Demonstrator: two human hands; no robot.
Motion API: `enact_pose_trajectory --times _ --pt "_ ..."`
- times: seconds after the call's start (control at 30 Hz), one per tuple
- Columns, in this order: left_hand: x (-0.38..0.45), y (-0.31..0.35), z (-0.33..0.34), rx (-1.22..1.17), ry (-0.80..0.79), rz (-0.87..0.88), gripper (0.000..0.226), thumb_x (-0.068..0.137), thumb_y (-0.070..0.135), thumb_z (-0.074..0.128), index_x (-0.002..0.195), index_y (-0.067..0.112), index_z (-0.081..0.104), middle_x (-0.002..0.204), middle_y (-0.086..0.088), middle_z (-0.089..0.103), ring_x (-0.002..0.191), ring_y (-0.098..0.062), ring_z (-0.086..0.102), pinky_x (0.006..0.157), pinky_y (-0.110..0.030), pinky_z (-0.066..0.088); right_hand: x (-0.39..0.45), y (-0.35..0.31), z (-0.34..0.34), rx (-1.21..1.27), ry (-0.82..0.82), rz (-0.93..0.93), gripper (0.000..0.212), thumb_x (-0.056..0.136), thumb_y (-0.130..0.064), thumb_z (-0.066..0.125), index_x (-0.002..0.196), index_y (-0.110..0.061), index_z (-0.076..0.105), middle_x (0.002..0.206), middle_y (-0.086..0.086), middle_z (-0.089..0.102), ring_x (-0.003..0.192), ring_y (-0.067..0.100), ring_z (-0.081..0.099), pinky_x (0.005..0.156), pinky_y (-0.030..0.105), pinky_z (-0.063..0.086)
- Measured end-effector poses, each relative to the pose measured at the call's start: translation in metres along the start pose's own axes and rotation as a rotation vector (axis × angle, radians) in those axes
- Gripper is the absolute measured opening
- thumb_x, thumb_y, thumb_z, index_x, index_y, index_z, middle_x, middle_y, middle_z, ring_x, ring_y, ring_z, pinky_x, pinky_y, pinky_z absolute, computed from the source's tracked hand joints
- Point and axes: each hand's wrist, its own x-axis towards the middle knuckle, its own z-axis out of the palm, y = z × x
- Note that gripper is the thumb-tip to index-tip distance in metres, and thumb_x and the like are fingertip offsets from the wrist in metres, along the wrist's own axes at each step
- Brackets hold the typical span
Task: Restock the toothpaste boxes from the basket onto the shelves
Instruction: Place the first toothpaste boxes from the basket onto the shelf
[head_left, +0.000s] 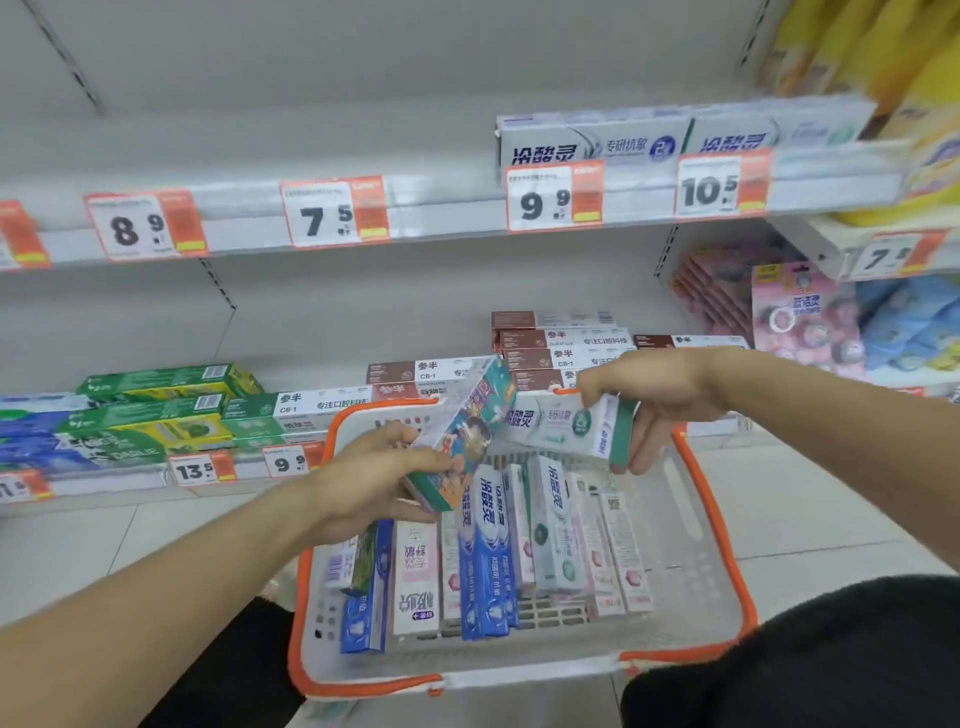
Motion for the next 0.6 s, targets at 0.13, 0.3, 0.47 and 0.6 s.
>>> enact_pose_trajectory --times 0.13,0.3,0.47,0.6 --pt "-0.011 0.034 0.001 -0.095 -0.083 0.111 0.054 0.08 -0.001 0.073 0.125 0.011 0.046 0.114 -0.018 0.073 0.104 -0.035 0.071 0.087 -0.046 0.057 -0.003 0.015 0.013 0.373 -0.247 -0.181 0.039 0.085 -0.009 0.056 0.123 -0.001 0.058 0.118 0.022 0.07 0.111 0.038 0.068 0.095 0.045 0.057" --pt "-0.02 0.07 0.0 0.063 -0.29 0.207 0.07 0.076 0.005 0.079 0.138 0.015 0.049 0.127 -0.012 0.068 0.12 -0.033 0.063 0.106 -0.05 0.048 0.004 0.0 0.042 0.586 -0.323 -0.306 0.043 0.08 0.004 0.056 0.123 0.0 0.051 0.12 0.019 0.07 0.113 0.037 0.067 0.096 0.048 0.055" --pt "-0.022 0.075 -0.012 0.172 -0.205 0.278 0.039 0.079 0.028 0.083 0.112 0.014 0.067 0.1 0.002 0.075 0.088 -0.015 0.068 0.086 -0.035 0.052 0.009 0.0 0.041 0.549 -0.28 -0.302 0.064 0.077 0.011 0.06 0.136 0.001 0.04 0.127 0.021 0.066 0.114 0.041 0.065 0.096 0.055 0.053" --pt "-0.016 0.083 -0.029 0.091 -0.07 0.257 0.063 0.069 0.033 0.078 0.124 0.01 0.056 0.111 -0.011 0.074 0.101 -0.029 0.072 0.096 -0.047 0.055 0.012 0.004 0.027 0.592 -0.3 -0.305 0.079 0.073 0.014 0.066 0.143 -0.005 0.036 0.133 0.023 0.061 0.12 0.044 0.06 0.098 0.057 0.052"
